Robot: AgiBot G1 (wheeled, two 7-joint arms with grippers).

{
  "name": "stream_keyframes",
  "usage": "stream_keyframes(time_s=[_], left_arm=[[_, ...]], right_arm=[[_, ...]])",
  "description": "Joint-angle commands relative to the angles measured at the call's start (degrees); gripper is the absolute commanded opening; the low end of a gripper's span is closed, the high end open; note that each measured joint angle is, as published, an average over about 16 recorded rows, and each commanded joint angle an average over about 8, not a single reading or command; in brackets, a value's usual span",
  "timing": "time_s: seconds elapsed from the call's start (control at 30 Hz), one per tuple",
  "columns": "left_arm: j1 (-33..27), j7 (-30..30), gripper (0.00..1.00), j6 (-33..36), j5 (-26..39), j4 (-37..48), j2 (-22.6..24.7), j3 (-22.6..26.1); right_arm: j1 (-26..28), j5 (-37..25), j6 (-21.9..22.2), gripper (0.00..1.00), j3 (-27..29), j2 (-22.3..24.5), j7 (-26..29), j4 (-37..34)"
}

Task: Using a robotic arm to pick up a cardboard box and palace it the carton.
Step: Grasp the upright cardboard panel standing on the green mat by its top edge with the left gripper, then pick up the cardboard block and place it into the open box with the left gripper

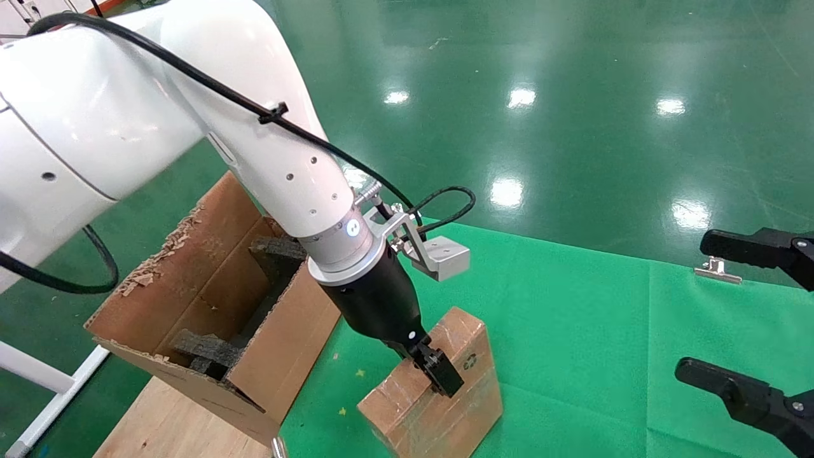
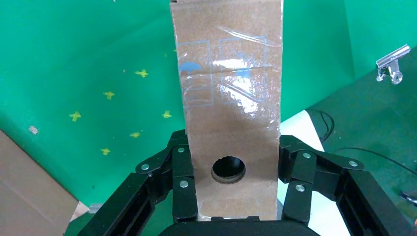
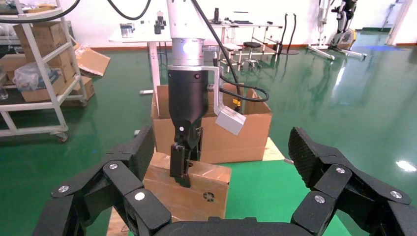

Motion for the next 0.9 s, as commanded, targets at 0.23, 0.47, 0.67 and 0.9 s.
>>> stream_keyframes(time_s=[0.23, 0.47, 0.67, 0.9], left_arm=[[-2.6, 3.2, 0.0, -0.8, -0.9, 0.5, -2.4, -2.1], [-10.0, 10.9, 0.0, -0.9, -0.7, 5.9, -6.6, -5.7], [-18.4, 18.8, 0.0, 0.2, 3.5, 15.5, -9.1, -6.7], [-24.4, 28.4, 0.0, 0.9, 9.1, 27.8, -12.1, -5.5]], right_arm=[[0.0, 0.0, 0.0, 1.0, 0.0, 0.0, 0.0, 0.0], [0.0, 0.0, 0.0, 1.0, 0.0, 0.0, 0.0, 0.0], [0.0, 0.0, 0.0, 1.0, 0.0, 0.0, 0.0, 0.0], [0.0, 0.0, 0.0, 1.0, 0.0, 0.0, 0.0, 0.0]])
